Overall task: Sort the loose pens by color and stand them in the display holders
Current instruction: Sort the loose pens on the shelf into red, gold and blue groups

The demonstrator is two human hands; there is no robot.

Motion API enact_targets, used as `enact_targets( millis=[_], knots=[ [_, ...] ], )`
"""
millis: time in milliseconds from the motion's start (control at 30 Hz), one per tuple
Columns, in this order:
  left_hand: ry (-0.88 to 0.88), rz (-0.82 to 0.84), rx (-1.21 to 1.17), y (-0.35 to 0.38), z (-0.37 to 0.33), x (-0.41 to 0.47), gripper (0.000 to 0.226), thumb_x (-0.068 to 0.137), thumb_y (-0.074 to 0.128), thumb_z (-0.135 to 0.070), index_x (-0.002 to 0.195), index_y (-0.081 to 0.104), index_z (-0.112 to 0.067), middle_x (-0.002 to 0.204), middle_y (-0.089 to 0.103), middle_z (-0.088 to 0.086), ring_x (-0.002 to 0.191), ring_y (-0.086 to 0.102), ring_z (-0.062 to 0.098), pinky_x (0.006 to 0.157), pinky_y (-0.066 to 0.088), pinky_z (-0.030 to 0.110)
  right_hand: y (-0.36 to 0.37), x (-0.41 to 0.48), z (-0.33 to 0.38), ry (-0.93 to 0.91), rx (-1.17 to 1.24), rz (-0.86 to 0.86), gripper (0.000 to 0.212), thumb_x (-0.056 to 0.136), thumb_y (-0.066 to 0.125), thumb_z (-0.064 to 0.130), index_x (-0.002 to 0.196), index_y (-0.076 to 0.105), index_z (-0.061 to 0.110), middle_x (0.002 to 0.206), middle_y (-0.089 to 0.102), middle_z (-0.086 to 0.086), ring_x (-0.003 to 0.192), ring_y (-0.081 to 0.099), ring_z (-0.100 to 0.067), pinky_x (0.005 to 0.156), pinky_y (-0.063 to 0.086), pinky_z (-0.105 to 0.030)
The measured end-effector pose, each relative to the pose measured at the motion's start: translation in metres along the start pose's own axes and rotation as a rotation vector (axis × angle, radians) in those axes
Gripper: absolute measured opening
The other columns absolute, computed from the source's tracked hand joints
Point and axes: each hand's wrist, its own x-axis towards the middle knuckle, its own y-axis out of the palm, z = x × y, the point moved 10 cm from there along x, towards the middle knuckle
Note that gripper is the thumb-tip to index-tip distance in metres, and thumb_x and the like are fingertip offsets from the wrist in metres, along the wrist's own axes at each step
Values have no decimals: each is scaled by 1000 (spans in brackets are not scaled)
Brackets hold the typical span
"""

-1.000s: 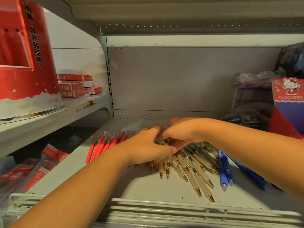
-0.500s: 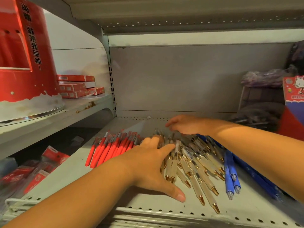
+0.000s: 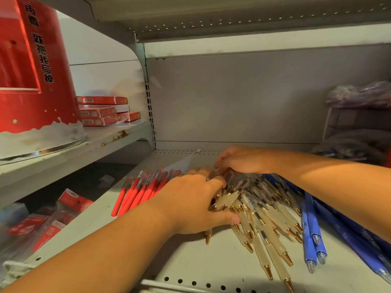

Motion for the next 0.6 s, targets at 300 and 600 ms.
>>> enact_targets(
  millis=[300,600],
  knots=[
    [53,5,-46,8,-11,-1,83,77,32,-89,146,14,-46,139,40,-1,123,38,21,98,36,40,2,34,7,-115,-169,39,34,103,43,26,136,52,28,144,48,3,119,50,-11,88,45,-27],
    [158,77,-67,7,-33,-4,73,75,47,-85,136,35,-45,134,44,-1,117,45,22,100,36,44,27,39,19,-204,-259,169,26,102,45,35,110,68,25,110,67,4,93,63,-12,72,48,-21]
  ],
)
